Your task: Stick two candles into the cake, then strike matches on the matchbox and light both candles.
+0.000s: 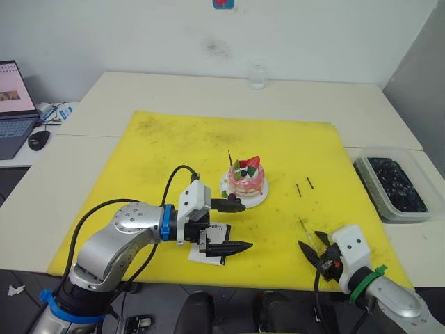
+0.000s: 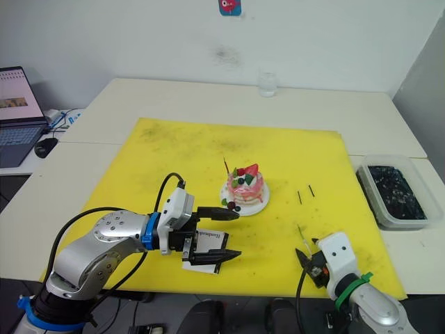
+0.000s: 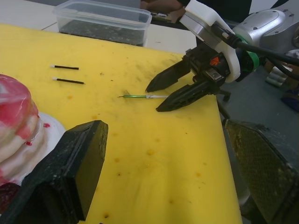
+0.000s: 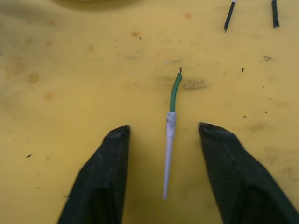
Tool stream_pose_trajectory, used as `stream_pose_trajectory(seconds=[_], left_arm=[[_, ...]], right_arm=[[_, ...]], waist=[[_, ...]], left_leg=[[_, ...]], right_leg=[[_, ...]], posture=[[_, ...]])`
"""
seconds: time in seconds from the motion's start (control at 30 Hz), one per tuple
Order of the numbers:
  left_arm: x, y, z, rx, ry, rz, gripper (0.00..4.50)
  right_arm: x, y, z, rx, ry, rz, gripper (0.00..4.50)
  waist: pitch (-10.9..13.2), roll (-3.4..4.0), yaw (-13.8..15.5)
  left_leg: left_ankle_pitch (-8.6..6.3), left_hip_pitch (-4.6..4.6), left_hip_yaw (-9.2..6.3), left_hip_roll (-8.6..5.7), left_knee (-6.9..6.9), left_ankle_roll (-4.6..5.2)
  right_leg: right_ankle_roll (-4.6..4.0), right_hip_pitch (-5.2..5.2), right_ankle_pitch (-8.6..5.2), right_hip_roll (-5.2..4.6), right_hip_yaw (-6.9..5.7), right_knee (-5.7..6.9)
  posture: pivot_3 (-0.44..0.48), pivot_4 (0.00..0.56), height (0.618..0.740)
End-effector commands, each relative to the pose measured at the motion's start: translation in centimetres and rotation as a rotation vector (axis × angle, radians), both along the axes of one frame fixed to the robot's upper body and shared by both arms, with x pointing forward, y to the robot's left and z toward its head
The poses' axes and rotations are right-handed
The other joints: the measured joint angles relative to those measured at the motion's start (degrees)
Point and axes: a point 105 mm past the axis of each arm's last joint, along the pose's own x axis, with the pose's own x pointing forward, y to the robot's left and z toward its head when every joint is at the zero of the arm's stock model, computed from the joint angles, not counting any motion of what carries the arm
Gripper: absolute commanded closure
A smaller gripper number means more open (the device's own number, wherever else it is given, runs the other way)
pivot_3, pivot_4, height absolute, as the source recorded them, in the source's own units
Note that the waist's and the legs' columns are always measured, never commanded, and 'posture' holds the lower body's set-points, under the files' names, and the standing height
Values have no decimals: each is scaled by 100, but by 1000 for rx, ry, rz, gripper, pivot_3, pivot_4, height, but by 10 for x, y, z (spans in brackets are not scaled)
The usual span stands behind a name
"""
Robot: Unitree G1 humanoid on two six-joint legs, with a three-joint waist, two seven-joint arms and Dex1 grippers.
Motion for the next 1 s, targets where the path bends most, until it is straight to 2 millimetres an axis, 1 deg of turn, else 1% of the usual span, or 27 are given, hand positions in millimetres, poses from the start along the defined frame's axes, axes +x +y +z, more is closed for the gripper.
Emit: stream_pose_trajectory(seconds=[0.03, 0.1, 0.13, 0.23, 0.33, 0.4, 0.47, 0.53, 0.6, 0.63, 0.73, 0.77, 0.8, 0.87, 1.0], left_arm=[[-6, -6, 8, -21, -38, -25, 0], [-6, -7, 8, -24, -36, -24, 0], [-6, -8, 8, -25, -36, -24, 0], [-6, -9, 9, -29, -35, -23, 0], [-7, -10, 9, -35, -29, -26, 0], [-9, -11, 9, -41, -20, -31, 0], [-12, -13, 8, -43, -11, -45, 0], [-14, -15, 7, -44, -7, -53, 0], [-16, -16, 7, -50, -1, -59, 0], [-16, -17, 7, -51, 0, -59, 0], [-16, -19, 6, -47, 1, -62, 0], [-16, -20, 6, -48, 2, -63, 0], [-16, -20, 6, -50, 2, -65, 0], [-17, -21, 7, -52, 4, -67, 0], [-16, -21, 9, -52, 5, -67, 0]], right_arm=[[-1, 0, 2, -7, 4, -17, 3585], [-1, 1, 3, 8, 12, -23, 4355], [0, 1, 4, 18, 16, -27, 4465], [0, -2, 11, 41, 16, -25, 4465], [-1, -6, 27, 35, 3, 36, 4465], [-2, -12, 36, 5, -3, 68, 4465], [-6, -24, 43, -64, 11, 137, 4465], [-9, -40, 48, -123, 35, 178, 4465], [-20, -61, 44, -251, 80, 270, 4465], [-25, -72, 41, -264, 117, 286, 4465], [-30, -106, 36, -283, 145, 245, 4465], [-31, -115, 34, -289, 142, 235, 4465], [-32, -121, 33, -284, 139, 227, 4465], [-35, -126, 30, -267, 136, 227, 4465], [-39, -129, 21, -253, 162, 234, 4465]], waist=[[0, 0, 0], [0, -1, -1], [0, -1, -1], [-1, -1, 0], [0, 0, 1], [0, -1, 2], [0, 0, 6], [0, 0, 8], [0, -1, 16], [0, -2, 29], [0, -5, 30], [0, -4, 25], [-1, -4, 10], [-1, -4, 1], [-4, 4, 1]], left_leg=[[0, 0, 0, 0, 1, 0], [0, 1, 0, 0, 3, 0], [0, 2, 0, 0, 3, 0], [0, 2, 1, 0, 4, 0], [0, 1, 1, -2, 3, 0], [0, 0, 5, -3, 3, 0], [0, 0, 3, -4, 3, 0], [0, 0, 1, -4, 3, 1], [0, 0, -2, -6, 3, 0], [0, 0, -3, -9, 2, 1], [0, 0, -4, -7, 2, 0], [0, 1, -6, -7, 2, 1], [0, 2, -5, -8, 3, 1], [0, 5, -1, -8, 5, 1], [0, 9, -5, -6, 5, 1]], right_leg=[[-2, 1, -1, 0, 1, 0], [-3, 2, -2, 0, 2, 0], [-3, 2, -2, 0, 2, 0], [-3, 3, -1, 0, 3, 0], [0, 3, 0, 0, 3, 0], [20, 1, 12, 1, 6, 0], [24, 2, 14, 2, 4, -1], [24, 2, 14, 3, 2, -1], [24, 4, 14, 5, -1, -1], [23, 6, 13, 8, -4, -3], [19, 11, 11, 12, -12, -8], [20, 10, 11, 11, -5, -7], [14, 10, 7, 11, -3, -7], [4, 10, 2, 8, 4, -5], [-3, 11, -2, 8, 2, 0]], posture=[[0, 150, 740], [0, 150, 740], [0, 150, 740], [0, 150, 740], [0, 150, 740], [0, 150, 740], [0, 150, 740], [0, 150, 740], [0, 150, 740], [0, 150, 740], [0, 150, 740], [0, 150, 740], [0, 150, 740], [0, 150, 740], [0, 150, 740]])
